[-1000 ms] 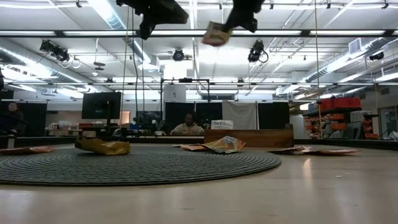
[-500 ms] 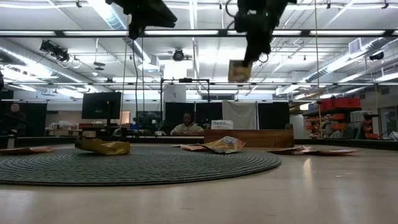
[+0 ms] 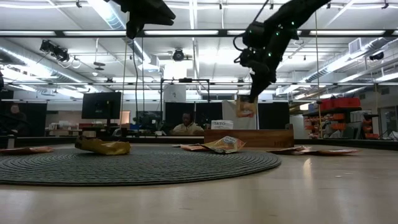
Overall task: Pick & Place Tea
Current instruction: Put the yellow tea bag into the middle section of the wooden organizer
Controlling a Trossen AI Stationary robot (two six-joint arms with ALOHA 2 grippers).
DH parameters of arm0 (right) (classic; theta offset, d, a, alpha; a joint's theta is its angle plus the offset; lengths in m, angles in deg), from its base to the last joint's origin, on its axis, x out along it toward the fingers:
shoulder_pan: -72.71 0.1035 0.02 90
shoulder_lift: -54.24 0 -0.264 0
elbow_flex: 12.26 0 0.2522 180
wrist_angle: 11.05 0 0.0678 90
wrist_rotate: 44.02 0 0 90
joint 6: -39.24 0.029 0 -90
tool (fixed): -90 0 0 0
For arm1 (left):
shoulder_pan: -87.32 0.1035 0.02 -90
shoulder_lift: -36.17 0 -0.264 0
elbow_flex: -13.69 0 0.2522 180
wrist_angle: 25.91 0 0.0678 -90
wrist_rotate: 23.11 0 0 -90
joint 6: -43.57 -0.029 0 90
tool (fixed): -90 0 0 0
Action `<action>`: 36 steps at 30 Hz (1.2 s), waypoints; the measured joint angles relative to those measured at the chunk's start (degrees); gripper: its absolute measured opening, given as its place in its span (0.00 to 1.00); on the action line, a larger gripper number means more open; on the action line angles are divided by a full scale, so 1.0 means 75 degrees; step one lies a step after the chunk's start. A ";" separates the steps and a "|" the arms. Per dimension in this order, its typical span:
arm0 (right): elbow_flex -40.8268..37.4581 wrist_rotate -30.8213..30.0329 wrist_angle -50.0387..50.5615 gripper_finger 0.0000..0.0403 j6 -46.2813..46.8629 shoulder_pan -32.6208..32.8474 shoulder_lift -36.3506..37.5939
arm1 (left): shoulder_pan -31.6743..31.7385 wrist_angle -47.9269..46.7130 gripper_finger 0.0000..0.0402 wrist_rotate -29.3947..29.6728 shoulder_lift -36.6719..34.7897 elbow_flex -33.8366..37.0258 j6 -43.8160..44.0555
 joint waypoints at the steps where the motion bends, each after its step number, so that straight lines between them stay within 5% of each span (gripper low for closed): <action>1: -0.0130 0.0022 -0.0204 0.00 -0.0004 -0.0054 0.0000 | 0.0000 0.0011 0.18 0.0000 0.0000 0.0000 0.0069; 24: -0.0753 -0.0003 -0.1081 0.01 -0.0383 -0.0131 -0.0923 | 0.0000 0.0023 0.18 -0.0004 0.0003 0.0000 0.0509; 36: -0.0750 -0.0173 -0.0891 0.29 -0.0322 -0.0100 -0.0829 | 0.0146 -0.1021 0.18 -0.0002 0.0005 0.0000 0.0988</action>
